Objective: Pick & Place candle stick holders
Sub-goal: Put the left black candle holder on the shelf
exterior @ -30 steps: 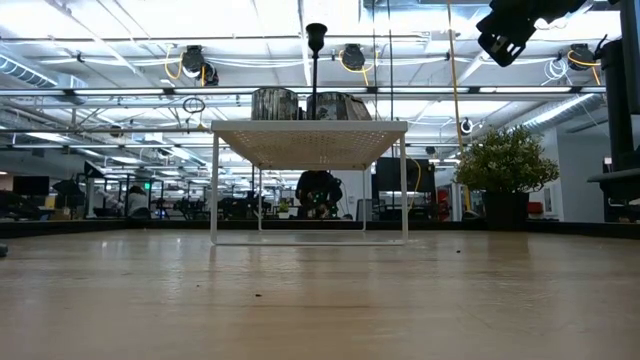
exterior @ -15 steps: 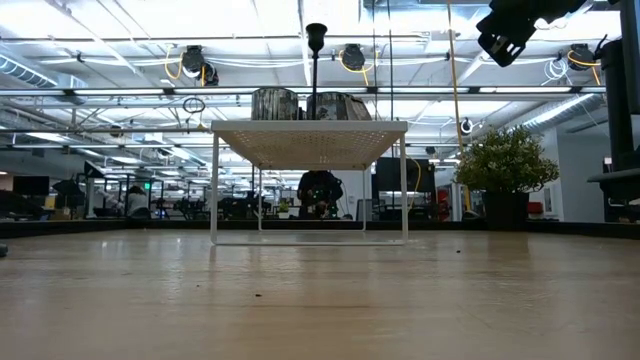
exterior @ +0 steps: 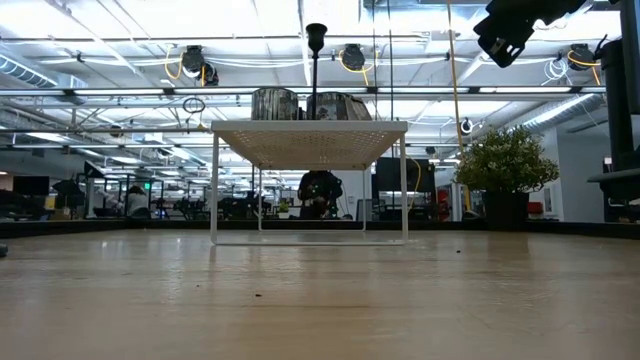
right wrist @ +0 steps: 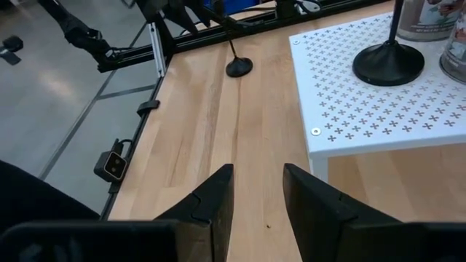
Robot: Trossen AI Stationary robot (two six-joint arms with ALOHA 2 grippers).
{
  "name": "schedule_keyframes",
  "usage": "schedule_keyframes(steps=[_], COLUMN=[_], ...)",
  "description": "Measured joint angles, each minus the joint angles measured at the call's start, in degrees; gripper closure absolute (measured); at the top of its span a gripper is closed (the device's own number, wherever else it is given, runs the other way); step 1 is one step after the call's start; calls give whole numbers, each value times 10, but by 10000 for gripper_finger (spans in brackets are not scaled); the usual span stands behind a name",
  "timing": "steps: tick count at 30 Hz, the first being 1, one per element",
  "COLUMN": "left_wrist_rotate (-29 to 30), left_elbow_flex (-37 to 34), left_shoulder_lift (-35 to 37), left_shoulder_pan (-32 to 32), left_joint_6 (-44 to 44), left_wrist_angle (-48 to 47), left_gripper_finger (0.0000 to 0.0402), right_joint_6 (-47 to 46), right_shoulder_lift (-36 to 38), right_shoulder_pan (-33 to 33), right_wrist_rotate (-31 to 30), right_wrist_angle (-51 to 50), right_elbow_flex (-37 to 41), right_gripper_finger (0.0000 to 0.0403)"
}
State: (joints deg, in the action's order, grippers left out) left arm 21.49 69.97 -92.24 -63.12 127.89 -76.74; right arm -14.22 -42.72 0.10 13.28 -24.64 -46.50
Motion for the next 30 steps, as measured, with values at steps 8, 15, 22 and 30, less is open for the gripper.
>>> schedule_keyframes(steps=[8, 15, 22, 30], left_wrist_rotate=[10, 40, 75, 117], left_elbow_flex=[-38, -70, -80, -80], left_shoulder_lift=[-29, -30, -30, -30], left_shoulder_pan=[1, 4, 6, 25], left_joint_6=[13, 19, 19, 1], left_wrist_angle=[2, 5, 7, 7], left_gripper_finger=[199, 199, 199, 199], right_joint_6=[0, 0, 0, -1], right_shoulder_lift=[0, 0, 0, 0], right_shoulder_pan=[0, 0, 0, 0], right_wrist_rotate=[0, 0, 0, 0], right_wrist_angle=[0, 0, 0, 0], right_elbow_flex=[0, 0, 0, 0], right_gripper_finger=[294, 293, 293, 293])
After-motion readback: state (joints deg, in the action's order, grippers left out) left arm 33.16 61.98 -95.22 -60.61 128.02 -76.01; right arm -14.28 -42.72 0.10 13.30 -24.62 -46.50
